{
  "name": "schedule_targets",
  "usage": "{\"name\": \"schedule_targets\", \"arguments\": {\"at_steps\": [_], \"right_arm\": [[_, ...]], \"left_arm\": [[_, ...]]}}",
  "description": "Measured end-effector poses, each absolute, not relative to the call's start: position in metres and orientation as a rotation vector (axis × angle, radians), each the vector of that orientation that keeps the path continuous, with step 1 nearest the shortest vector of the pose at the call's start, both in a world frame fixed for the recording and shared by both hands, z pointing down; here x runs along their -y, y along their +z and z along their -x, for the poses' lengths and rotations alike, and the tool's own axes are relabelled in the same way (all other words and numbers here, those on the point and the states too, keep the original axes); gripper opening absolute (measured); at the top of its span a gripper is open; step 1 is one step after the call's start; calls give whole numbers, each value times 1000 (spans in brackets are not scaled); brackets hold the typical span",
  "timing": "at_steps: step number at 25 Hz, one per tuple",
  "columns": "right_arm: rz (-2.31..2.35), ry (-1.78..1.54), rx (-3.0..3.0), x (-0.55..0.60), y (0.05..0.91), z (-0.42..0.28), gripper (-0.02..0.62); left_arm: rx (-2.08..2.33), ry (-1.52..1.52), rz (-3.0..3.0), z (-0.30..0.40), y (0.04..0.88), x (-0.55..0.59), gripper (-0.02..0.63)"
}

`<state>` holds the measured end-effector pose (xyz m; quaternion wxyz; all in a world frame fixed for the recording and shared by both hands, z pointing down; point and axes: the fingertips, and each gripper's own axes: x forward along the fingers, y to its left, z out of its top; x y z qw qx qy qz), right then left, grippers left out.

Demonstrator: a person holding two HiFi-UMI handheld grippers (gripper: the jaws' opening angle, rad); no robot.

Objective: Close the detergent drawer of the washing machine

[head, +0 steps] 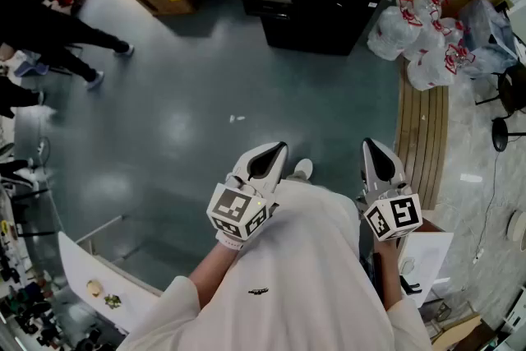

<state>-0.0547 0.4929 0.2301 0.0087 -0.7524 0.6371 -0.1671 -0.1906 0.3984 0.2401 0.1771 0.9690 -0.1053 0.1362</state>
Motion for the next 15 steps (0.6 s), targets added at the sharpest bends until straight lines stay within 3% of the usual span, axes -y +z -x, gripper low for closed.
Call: {"name": "schedule_targets", "arguments": {"at_steps": [15], "right_arm": [[2341, -539, -1921, -473, 225, 42, -8]], "left_arm": [[322, 390, -2755, 185, 226, -374, 18]]}}
